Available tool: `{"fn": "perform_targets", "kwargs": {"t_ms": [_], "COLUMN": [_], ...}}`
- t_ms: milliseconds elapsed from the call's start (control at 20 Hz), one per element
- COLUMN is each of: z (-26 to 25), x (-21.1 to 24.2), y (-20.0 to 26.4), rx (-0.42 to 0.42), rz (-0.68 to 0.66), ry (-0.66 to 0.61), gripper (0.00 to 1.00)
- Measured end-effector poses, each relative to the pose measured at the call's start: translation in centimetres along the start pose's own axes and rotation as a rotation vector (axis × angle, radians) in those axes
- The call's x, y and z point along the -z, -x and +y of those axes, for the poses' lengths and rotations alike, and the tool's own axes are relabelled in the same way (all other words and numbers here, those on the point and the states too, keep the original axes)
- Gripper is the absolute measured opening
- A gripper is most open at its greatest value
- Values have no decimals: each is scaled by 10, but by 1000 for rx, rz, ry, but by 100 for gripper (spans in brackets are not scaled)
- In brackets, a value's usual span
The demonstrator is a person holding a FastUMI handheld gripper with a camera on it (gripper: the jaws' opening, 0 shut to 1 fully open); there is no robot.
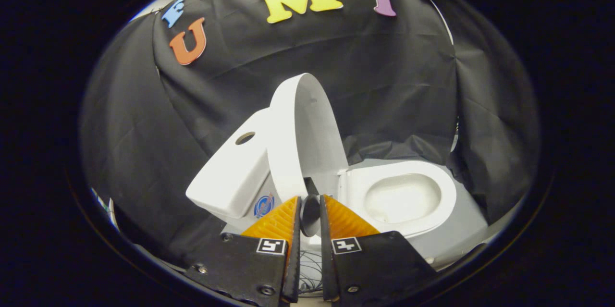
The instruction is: Open the toilet lid.
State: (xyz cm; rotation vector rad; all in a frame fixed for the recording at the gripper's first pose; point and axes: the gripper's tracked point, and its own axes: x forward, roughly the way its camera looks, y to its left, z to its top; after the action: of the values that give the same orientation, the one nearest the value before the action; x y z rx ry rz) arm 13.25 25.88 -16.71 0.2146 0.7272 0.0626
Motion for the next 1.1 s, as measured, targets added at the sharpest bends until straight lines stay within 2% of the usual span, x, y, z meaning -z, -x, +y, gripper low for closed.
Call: {"fn": "perform_targets", "kwargs": {"t_ms": [750, 1100], "z": [-15, -12], "x": [-1, -2], "y": [-3, -4], "rx": [-18, -48], "rz": [7, -6], "ry": [199, 201], "gripper": [23, 24]}}
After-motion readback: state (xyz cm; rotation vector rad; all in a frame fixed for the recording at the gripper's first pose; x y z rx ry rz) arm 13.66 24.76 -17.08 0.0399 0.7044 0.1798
